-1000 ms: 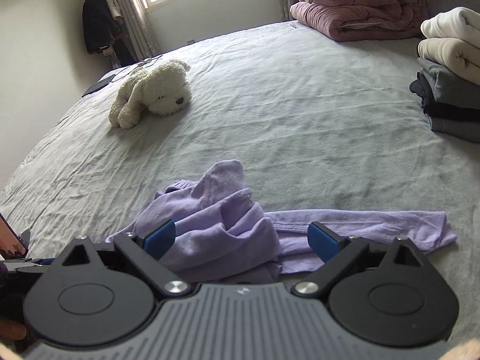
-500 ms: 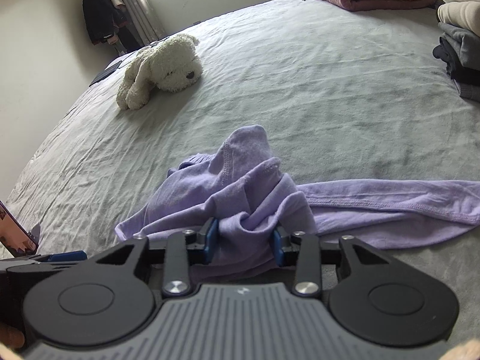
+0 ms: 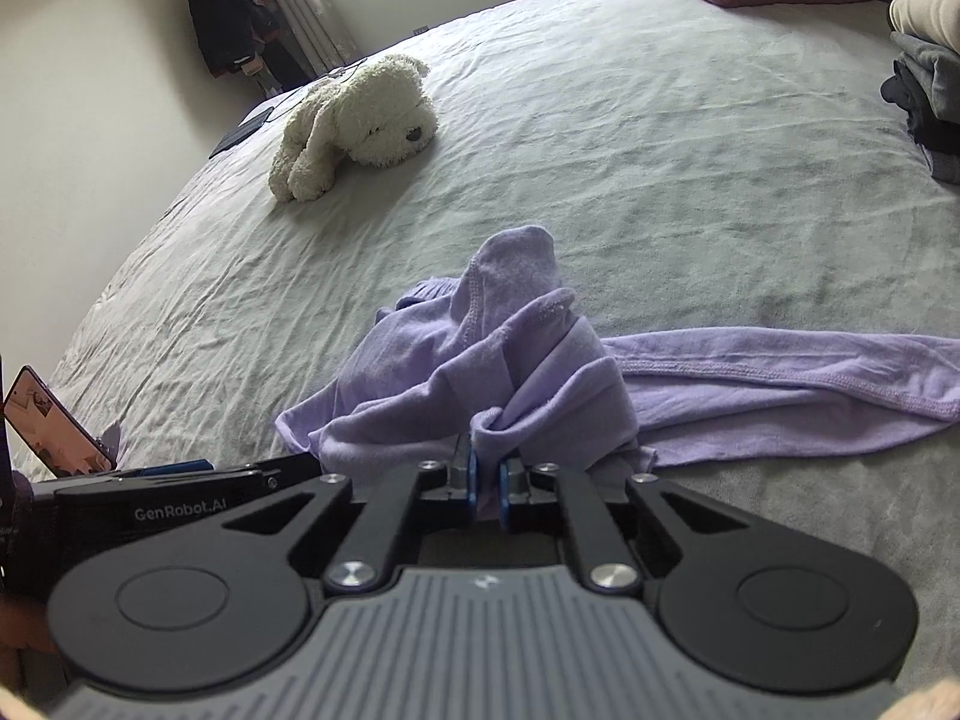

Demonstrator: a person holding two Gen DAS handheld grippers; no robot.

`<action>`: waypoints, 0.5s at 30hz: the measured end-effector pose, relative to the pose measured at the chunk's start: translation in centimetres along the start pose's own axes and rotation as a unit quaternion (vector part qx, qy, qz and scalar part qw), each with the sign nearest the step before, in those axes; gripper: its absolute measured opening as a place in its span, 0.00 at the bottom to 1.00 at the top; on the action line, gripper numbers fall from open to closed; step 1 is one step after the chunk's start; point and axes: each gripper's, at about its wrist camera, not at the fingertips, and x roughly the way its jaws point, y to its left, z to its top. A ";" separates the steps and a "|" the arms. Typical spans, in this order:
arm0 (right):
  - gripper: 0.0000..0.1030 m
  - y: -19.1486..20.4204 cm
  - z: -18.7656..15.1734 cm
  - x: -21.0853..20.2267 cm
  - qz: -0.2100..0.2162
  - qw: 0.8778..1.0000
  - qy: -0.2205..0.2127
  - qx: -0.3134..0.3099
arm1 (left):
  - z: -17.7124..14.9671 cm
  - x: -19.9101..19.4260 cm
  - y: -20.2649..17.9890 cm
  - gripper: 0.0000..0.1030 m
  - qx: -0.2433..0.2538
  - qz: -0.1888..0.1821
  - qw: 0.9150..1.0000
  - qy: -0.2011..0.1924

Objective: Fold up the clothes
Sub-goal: 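Close the right gripper on the lavender pants and lift them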

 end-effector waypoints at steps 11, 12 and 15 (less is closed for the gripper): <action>0.08 -0.1 -2.2 -0.1 0.030 0.997 0.068 -0.007 | 0.1 0.4 -1.0 0.99 0.008 0.001 1.000 -0.001; 0.08 -0.2 -2.4 -0.1 0.029 0.997 0.073 -0.008 | 0.1 0.5 -1.2 0.99 0.009 0.001 1.000 -0.001; 0.08 -0.7 -3.0 0.1 0.023 0.996 0.086 -0.004 | 0.1 0.7 -1.6 0.99 0.014 0.001 1.000 -0.002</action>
